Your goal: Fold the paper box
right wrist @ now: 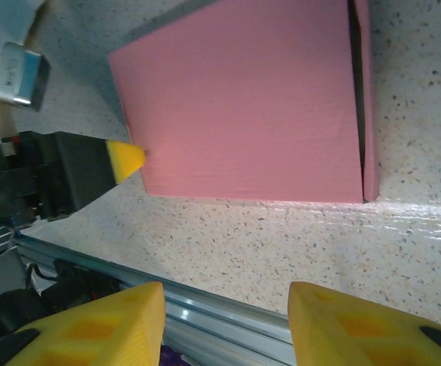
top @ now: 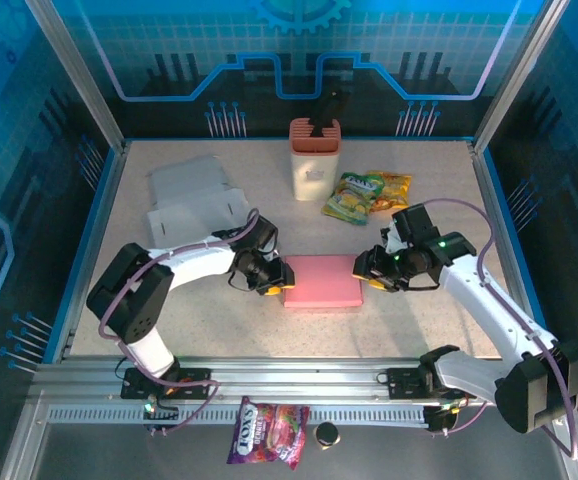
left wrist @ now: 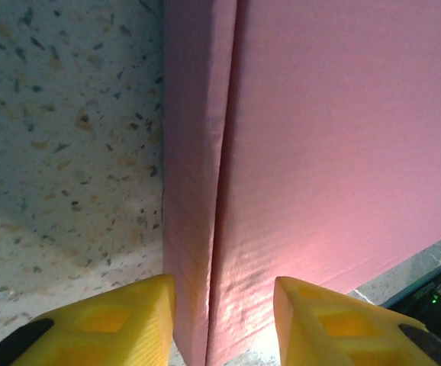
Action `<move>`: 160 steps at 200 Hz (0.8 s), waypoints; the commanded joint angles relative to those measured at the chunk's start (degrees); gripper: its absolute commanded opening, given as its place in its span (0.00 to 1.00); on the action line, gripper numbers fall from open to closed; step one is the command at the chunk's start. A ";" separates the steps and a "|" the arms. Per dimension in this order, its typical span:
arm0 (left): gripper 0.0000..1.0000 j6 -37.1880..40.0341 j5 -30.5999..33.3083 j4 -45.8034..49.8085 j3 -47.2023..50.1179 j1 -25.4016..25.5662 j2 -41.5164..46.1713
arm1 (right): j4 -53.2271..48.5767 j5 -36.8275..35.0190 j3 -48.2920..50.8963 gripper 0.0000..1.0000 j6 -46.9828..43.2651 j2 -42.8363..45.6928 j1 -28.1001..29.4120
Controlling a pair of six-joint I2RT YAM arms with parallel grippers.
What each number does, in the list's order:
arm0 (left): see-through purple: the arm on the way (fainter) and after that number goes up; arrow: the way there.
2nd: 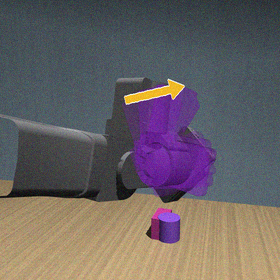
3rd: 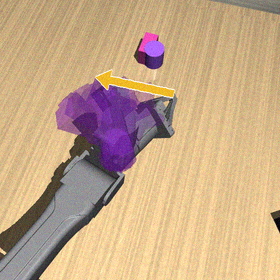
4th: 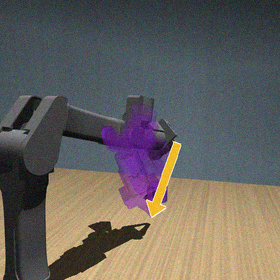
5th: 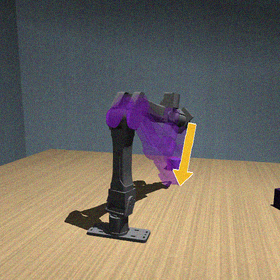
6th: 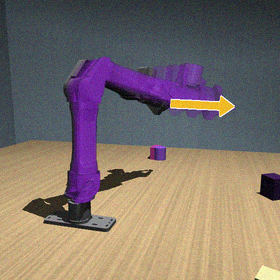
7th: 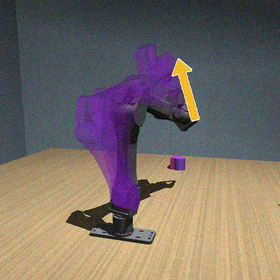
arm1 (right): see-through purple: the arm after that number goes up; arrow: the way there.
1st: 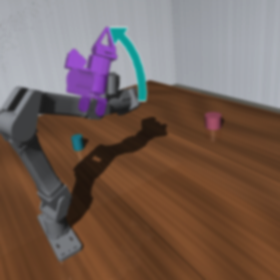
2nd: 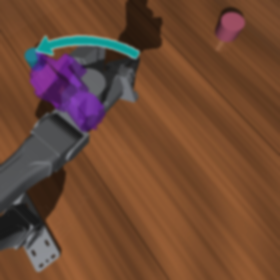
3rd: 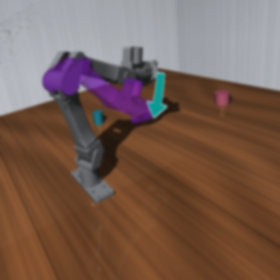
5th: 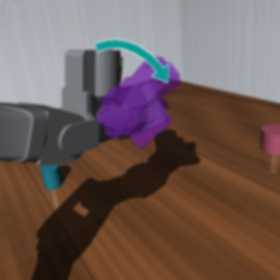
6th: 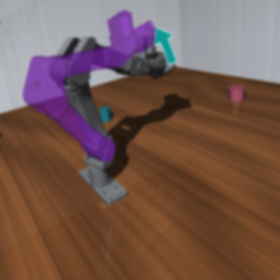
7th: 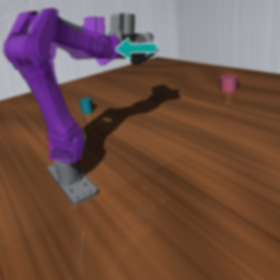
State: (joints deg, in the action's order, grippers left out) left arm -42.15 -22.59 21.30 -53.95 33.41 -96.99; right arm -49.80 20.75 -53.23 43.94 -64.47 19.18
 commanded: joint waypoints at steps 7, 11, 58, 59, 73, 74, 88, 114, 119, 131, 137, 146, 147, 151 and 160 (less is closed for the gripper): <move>0.35 -2.58 -2.37 -3.74 -1.45 1.87 -1.35 | -2.41 1.00 -1.62 0.47 -1.26 1.42 -0.02; 0.34 -3.08 -2.29 -4.29 -1.63 2.26 -1.56 | -2.33 0.97 -1.49 0.47 -1.04 1.80 -0.23; 0.22 -12.13 2.34 -12.80 -4.95 8.19 -5.80 | -5.44 -2.69 -4.20 0.46 -0.52 4.76 -1.29; 0.22 -12.41 2.40 -13.05 -5.07 8.31 -5.95 | -5.55 -2.80 -4.31 0.46 -0.52 4.78 -1.32; 0.19 -14.87 3.22 -15.51 -7.45 9.93 -8.62 | -7.22 -4.01 -6.23 0.46 -0.88 5.33 -1.28; 0.19 -15.01 3.24 -15.73 -7.68 10.01 -8.86 | -7.36 -4.12 -6.38 0.46 -0.88 5.37 -1.27; 0.18 -17.06 3.59 -17.59 -10.91 11.59 -12.13 | -9.30 -5.45 -8.11 0.46 -1.28 6.16 -1.38; 0.17 -19.83 3.00 -19.23 -18.34 14.13 -18.99 | -12.27 -6.96 -10.00 0.46 -1.59 8.02 -2.03; 0.17 -20.24 2.99 -19.45 -19.84 14.57 -20.27 | -12.71 -7.16 -10.19 0.46 -1.58 8.35 -2.38; 0.16 -21.23 2.86 -19.85 -23.39 15.69 -23.27 | -13.91 -7.71 -10.79 0.46 -1.73 9.39 -2.65; 0.16 -21.80 2.74 -20.12 -25.18 16.12 -24.72 | -14.45 -7.96 -11.07 0.46 -1.93 9.85 -2.95; 0.16 -22.55 2.78 -20.49 -27.78 16.79 -26.82 | -15.23 -7.94 -11.48 0.46 -2.40 10.53 -3.43; 0.16 -22.59 2.80 -20.50 -28.05 16.87 -27.01 | -15.39 -7.93 -11.53 0.46 -2.58 10.64 -3.53; 0.16 -22.85 2.81 -20.59 -29.18 17.15 -27.81 | -15.79 -7.85 -11.67 0.46 -2.85 10.88 -3.80; 0.15 -22.94 2.88 -20.08 -31.83 17.66 -29.64 | -16.69 -7.73 -11.89 0.46 -3.40 11.26 -4.44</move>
State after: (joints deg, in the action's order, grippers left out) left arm -62.13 -20.18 2.24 -80.12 49.50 -122.15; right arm -61.45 14.04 -63.13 42.74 -54.78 16.47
